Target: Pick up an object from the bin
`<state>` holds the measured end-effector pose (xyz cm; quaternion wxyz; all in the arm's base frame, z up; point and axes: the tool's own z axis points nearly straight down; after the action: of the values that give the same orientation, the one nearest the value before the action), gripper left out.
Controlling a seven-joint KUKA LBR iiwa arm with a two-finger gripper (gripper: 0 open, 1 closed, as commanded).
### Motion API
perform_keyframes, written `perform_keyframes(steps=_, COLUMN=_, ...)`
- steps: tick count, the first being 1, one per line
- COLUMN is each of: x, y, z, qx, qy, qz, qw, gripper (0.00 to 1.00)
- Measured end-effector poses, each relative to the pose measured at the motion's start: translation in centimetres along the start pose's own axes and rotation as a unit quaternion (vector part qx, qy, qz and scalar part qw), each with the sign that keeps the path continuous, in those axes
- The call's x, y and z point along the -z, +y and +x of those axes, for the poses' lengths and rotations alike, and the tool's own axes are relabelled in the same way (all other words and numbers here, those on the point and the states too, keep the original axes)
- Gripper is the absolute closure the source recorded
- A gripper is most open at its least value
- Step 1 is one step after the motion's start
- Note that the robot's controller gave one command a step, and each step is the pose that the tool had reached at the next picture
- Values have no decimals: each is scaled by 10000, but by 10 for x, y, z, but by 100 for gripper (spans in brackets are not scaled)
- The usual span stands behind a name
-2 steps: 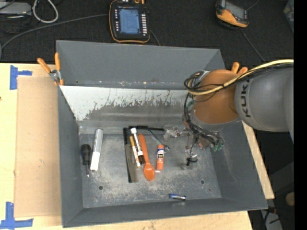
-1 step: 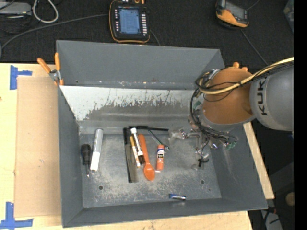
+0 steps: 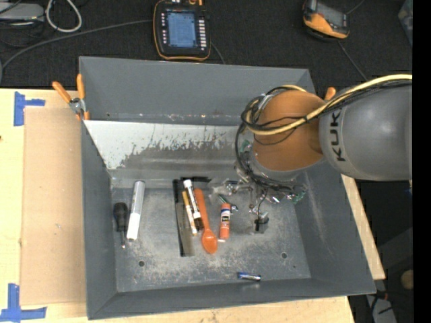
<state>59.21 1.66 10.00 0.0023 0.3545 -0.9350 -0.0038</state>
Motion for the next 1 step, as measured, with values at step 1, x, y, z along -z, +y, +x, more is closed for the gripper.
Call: perform_keyframes(steps=1, x=-30, y=12, z=-2, qx=926, qy=-8, qz=29, qw=9957, gripper=0)
